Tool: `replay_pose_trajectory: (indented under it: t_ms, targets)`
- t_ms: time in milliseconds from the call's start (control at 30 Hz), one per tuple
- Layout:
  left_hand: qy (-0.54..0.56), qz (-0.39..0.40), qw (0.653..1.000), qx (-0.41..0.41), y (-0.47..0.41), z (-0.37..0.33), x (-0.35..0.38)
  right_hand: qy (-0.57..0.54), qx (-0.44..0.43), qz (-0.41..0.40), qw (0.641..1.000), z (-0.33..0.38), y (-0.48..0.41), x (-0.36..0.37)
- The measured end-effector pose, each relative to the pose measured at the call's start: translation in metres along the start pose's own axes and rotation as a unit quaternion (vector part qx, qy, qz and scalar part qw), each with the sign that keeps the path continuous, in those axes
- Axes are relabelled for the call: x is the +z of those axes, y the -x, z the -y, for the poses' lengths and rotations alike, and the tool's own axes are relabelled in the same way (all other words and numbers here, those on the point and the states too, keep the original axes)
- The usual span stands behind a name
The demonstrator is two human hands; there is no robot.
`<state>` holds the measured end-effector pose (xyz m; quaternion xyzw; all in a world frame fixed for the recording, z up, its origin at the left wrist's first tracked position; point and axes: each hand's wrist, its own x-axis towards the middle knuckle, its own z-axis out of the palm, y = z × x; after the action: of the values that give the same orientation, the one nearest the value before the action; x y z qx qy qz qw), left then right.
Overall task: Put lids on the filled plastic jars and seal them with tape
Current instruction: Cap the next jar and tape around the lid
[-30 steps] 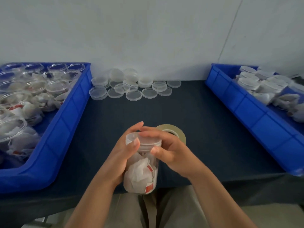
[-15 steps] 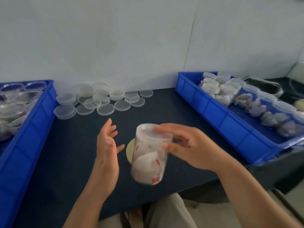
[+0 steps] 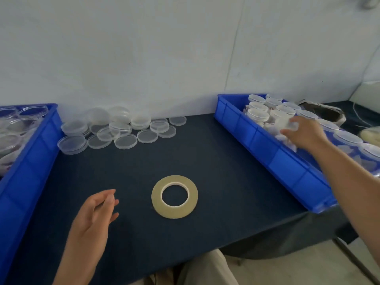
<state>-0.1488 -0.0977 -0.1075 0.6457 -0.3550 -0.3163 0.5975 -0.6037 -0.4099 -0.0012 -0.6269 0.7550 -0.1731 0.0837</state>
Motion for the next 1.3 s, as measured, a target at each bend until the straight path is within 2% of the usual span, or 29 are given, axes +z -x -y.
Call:
replay_pose_trajectory:
  t_ms: [67,200,333,500,567,667,733,800,867,967,1067,1133,1167,1233,1300]
  targets:
    - [-0.008,-0.006,1.0,-0.01,0.001,0.006,-0.003,-0.036,0.019,0.03,0.999,-0.001,-0.006,0.018]
    - [-0.026,-0.008,0.999,-0.032,0.002,0.017,-0.008,-0.193,0.038,0.078,0.977,-0.002,-0.017,0.028]
    - [-0.04,0.002,0.997,-0.061,-0.001,0.025,-0.012,-0.204,0.062,0.084,0.973,0.001,-0.027,0.031]
    - [-0.079,0.019,0.993,-0.09,-0.002,0.026,-0.014,-0.286,0.109,0.083,0.948,0.023,-0.045,0.039]
    - [-0.087,0.027,0.992,-0.084,0.0,0.024,-0.016,-0.267,0.102,0.099,0.953,0.029,-0.049,0.042]
    - [-0.095,0.046,0.991,-0.083,0.004,0.026,-0.02,-0.159,0.07,0.105,0.979,0.036,-0.044,0.037]
    - [-0.097,0.052,0.991,-0.082,0.008,0.026,-0.02,-0.094,0.023,0.038,0.995,0.044,-0.032,0.028]
    - [-0.096,0.042,0.992,-0.067,0.013,0.027,-0.019,-0.112,-0.042,-0.026,0.992,0.061,-0.007,0.023]
    - [-0.084,0.012,0.995,-0.048,0.017,0.026,-0.018,-0.21,-0.099,-0.034,0.972,0.085,0.031,0.025]
    - [-0.067,-0.029,0.997,-0.017,0.024,0.02,-0.02,-0.343,-0.188,0.023,0.92,0.126,0.109,0.04]
    - [-0.074,-0.027,0.997,0.011,0.033,0.007,-0.027,-0.436,-0.258,0.151,0.849,0.166,0.188,0.074]
    - [-0.089,-0.027,0.995,0.029,0.039,-0.001,-0.034,-0.489,-0.262,0.252,0.793,0.189,0.237,0.107]
    - [-0.098,-0.03,0.994,0.04,0.041,-0.005,-0.038,-0.494,-0.264,0.285,0.778,0.199,0.259,0.124]
    - [-0.124,-0.036,0.989,0.072,0.046,-0.014,-0.049,-0.463,-0.288,0.309,0.779,0.212,0.3,0.156]
    - [-0.128,-0.046,0.987,0.089,0.048,-0.023,-0.066,-0.41,-0.344,0.289,0.794,0.215,0.331,0.182]
